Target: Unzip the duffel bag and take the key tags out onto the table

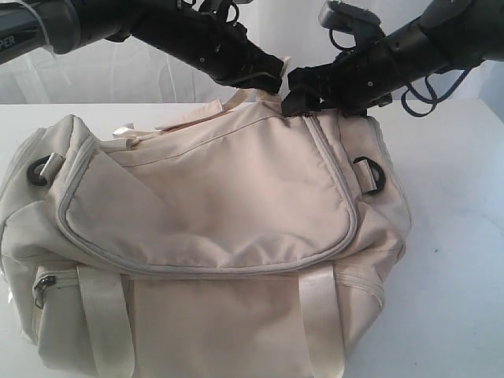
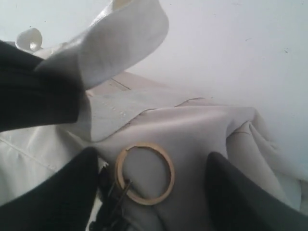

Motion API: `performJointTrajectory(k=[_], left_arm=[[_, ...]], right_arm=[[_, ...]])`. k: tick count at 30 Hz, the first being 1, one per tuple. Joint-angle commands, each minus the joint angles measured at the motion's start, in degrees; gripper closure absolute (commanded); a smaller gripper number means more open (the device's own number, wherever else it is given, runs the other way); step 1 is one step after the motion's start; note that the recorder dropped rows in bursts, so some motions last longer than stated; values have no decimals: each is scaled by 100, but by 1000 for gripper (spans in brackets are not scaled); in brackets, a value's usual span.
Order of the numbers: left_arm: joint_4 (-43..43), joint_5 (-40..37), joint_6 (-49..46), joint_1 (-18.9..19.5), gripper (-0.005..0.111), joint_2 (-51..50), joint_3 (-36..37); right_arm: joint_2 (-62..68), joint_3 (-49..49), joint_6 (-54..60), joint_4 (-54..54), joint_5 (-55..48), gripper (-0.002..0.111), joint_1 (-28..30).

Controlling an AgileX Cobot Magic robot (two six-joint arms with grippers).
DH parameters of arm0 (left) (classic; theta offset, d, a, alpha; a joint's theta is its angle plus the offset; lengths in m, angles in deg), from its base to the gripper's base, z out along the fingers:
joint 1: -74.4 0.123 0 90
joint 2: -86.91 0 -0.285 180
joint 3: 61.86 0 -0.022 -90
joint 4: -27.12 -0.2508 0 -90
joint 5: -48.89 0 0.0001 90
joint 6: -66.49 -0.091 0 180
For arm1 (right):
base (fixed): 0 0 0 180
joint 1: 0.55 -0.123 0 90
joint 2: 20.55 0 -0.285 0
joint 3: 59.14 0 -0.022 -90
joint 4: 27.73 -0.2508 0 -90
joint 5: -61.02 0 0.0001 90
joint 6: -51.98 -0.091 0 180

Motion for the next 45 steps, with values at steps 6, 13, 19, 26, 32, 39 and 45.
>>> performJointTrajectory(k=[6, 13, 19, 26, 32, 39, 45], left_arm=[[519, -171, -17, -54, 107, 284, -111], [519, -180, -17, -54, 107, 273, -111], [520, -159, -17, -54, 107, 230, 54], [431, -120, -17, -54, 107, 230, 135], [431, -96, -17, -54, 107, 230, 135], [431, -10, -1, -54, 107, 230, 135], [419, 203, 59, -54, 107, 230, 135]], right_arm=[[-53, -30, -90, -299, 351, 99, 30], [-312, -30, -18, -299, 344, 108, 30], [-537, -30, 26, -220, 130, 108, 30], [-721, -19, 344, -220, -567, 108, 30], [-966, -19, 584, -220, -778, 108, 30], [-1078, -9, 584, -220, -1334, 108, 30], [-1173, 3, 432, 289, -1538, 108, 30]])
